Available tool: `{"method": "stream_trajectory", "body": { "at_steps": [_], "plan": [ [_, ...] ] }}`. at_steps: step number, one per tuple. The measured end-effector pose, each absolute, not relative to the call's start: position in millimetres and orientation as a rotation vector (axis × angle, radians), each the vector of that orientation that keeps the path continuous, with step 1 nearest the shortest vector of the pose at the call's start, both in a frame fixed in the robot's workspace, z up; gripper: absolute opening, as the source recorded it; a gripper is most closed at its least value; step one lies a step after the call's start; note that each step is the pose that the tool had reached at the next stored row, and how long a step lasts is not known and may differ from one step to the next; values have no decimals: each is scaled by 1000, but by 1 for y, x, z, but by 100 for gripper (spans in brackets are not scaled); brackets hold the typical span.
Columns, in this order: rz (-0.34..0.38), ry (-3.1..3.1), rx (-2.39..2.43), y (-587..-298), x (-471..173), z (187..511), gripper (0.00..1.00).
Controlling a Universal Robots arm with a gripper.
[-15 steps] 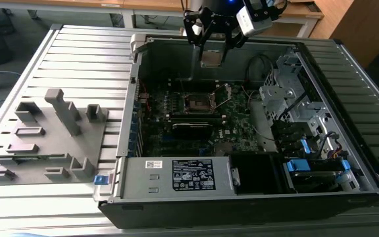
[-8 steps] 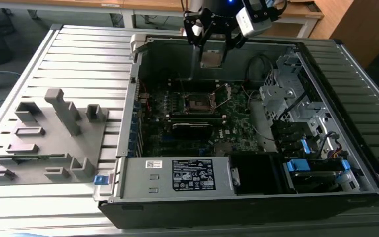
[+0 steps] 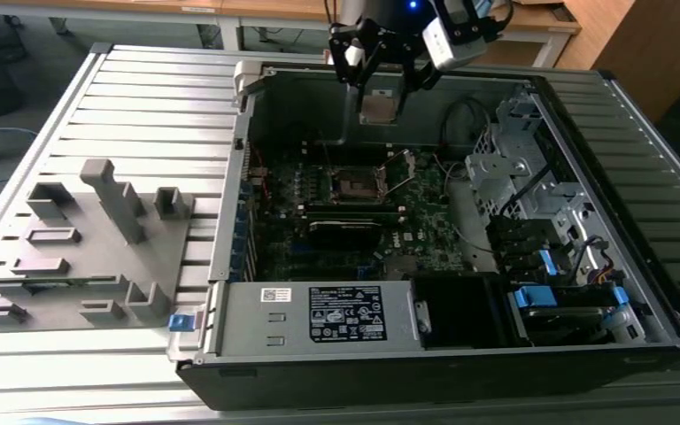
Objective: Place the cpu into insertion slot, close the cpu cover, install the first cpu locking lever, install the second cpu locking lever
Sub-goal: 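Place the cpu into insertion slot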
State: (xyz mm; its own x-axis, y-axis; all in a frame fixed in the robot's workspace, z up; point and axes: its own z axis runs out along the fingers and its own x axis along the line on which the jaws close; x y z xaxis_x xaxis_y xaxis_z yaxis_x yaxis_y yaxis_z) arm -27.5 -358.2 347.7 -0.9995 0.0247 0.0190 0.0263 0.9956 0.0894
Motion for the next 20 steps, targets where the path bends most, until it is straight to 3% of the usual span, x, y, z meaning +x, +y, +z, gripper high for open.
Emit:
{"method": "stream_trajectory", "body": {
  "at_steps": [20],
  "plan": [
    [-140, -3120, -40, -358, -27, 345, 54]
  ]
}}
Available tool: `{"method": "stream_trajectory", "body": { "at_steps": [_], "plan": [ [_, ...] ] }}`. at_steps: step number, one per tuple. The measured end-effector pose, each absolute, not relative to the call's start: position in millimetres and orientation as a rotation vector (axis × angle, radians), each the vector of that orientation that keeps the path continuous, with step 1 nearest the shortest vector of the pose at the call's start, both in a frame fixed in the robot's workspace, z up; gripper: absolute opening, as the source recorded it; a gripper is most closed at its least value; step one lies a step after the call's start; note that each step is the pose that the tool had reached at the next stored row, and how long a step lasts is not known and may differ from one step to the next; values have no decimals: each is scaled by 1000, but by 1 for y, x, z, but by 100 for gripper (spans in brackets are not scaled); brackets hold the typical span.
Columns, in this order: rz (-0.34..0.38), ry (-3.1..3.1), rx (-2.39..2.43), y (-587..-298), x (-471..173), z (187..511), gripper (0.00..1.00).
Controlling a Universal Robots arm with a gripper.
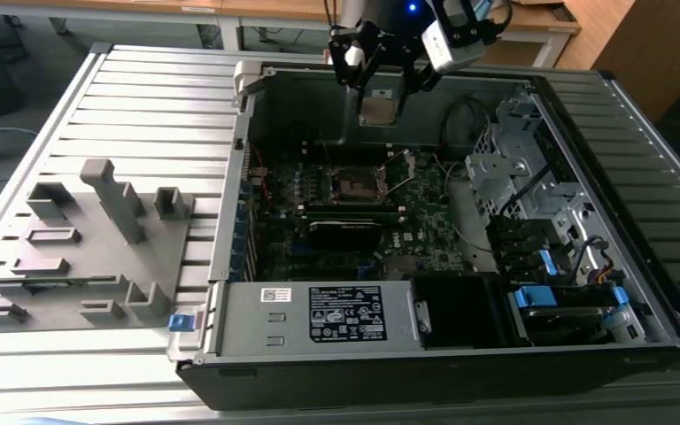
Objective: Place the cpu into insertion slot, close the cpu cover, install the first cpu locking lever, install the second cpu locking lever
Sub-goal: 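Place the cpu into insertion slot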
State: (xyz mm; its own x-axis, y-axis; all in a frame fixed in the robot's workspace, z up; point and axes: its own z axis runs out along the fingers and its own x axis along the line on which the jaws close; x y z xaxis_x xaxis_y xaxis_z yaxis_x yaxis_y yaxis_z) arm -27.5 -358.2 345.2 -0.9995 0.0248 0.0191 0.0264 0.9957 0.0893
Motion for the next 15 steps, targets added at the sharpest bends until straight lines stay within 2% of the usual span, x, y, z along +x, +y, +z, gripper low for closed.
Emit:
{"method": "stream_trajectory", "body": {
  "at_steps": [15],
  "plan": [
    [-140, -3120, -40, -358, -27, 342, 54]
  ]
}}
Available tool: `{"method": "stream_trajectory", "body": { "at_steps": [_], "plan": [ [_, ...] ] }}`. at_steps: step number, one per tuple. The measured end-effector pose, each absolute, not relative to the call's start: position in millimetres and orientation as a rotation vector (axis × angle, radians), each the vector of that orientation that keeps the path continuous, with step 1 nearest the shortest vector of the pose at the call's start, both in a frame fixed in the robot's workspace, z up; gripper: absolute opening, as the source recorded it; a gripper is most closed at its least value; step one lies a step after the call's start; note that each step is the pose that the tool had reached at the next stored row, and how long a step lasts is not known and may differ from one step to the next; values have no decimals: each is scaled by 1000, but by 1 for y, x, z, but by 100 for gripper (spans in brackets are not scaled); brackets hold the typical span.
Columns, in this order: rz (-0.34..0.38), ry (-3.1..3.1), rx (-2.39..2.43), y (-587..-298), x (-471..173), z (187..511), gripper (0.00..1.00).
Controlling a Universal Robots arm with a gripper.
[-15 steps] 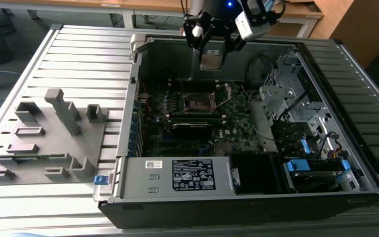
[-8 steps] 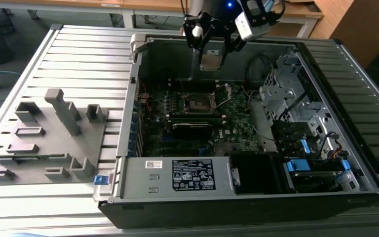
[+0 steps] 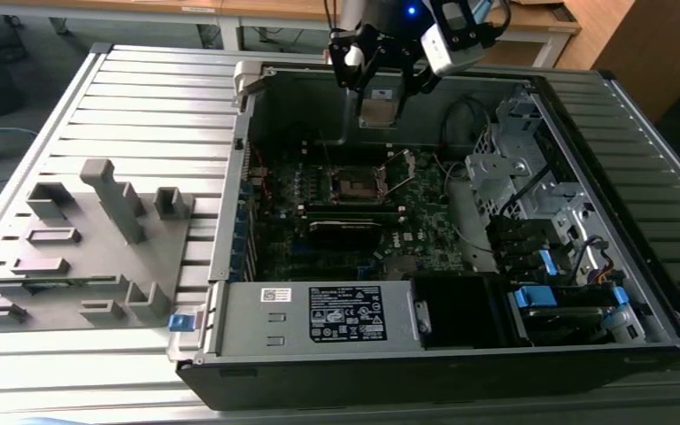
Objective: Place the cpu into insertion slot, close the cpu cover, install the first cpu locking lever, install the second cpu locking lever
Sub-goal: 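Place the cpu into insertion slot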
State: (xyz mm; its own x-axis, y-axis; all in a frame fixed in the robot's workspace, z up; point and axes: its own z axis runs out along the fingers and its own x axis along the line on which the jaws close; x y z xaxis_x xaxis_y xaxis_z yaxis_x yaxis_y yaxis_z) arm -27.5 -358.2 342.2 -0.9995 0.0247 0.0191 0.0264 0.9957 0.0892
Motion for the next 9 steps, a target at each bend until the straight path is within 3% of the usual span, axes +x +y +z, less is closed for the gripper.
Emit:
{"method": "stream_trajectory", "body": {
  "at_steps": [9],
  "plan": [
    [-140, -3120, -40, -358, -27, 340, 54]
  ]
}}
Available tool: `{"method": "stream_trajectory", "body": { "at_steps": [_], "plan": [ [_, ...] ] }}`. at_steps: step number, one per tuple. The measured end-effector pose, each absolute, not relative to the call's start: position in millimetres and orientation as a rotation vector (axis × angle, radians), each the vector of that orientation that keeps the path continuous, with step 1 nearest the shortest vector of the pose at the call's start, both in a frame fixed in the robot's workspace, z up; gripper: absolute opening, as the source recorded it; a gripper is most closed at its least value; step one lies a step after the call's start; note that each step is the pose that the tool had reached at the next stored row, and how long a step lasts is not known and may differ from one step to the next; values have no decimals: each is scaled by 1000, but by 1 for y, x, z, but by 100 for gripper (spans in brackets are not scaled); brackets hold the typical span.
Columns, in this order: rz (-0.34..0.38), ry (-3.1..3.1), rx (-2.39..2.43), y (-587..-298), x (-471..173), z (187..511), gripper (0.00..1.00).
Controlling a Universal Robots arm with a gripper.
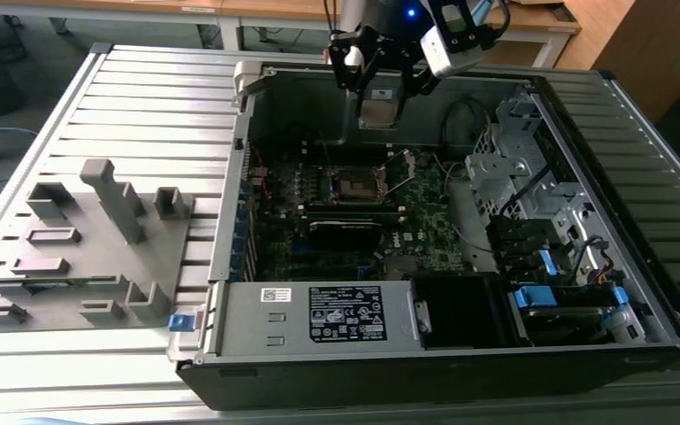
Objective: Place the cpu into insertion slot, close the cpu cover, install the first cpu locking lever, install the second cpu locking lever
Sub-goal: 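Place the cpu into insertion slot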
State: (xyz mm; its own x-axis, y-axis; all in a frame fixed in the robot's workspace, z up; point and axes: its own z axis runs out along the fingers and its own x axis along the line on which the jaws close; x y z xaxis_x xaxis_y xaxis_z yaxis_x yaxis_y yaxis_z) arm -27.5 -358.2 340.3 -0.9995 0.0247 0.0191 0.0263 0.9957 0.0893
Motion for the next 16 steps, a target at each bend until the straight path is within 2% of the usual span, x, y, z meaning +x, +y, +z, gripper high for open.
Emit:
{"method": "stream_trajectory", "body": {
  "at_steps": [16],
  "plan": [
    [-140, -3121, -40, -358, -28, 332, 54]
  ]
}}
